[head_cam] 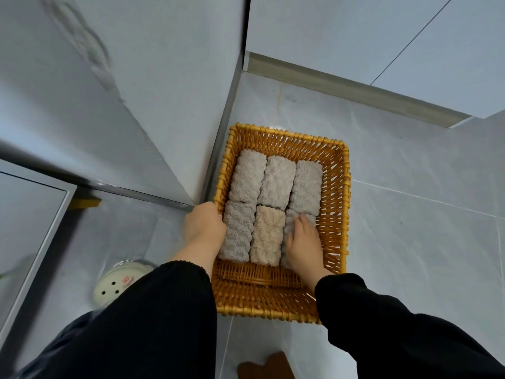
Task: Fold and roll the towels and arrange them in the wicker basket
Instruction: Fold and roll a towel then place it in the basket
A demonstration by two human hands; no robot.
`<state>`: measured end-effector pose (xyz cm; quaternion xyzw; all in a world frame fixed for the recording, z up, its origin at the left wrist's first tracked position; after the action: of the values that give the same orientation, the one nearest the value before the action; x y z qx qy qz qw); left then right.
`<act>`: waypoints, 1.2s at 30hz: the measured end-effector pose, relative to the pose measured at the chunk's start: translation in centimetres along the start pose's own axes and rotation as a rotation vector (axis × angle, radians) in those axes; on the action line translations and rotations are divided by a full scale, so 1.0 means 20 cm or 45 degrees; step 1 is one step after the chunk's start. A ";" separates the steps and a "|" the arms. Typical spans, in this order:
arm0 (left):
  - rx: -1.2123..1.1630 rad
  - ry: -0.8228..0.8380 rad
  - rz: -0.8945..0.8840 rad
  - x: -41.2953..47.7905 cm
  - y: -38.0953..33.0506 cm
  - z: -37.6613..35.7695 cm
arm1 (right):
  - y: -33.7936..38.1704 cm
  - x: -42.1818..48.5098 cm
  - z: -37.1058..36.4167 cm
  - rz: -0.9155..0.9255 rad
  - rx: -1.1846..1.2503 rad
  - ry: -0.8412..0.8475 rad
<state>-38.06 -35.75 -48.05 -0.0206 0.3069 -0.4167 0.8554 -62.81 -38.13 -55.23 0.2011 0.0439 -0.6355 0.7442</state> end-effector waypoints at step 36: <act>-0.760 -0.108 -0.296 -0.78 -0.13 1.20 | 1.10 -0.43 1.41 0.697 1.105 -0.388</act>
<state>-34.11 -31.41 -19.85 -0.3227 0.3754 -0.4020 0.7703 -48.62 -37.67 -21.23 0.3997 -0.3856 -0.4000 0.7291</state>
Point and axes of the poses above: each hand's wrist, its own x-axis towards the middle knuckle, its own z-axis out of the back of the hand, y = z × x, the point moved 7 cm from there along x, towards the middle knuckle, and after that the axes turned 2 degrees about -y, right-handed, at the moved point
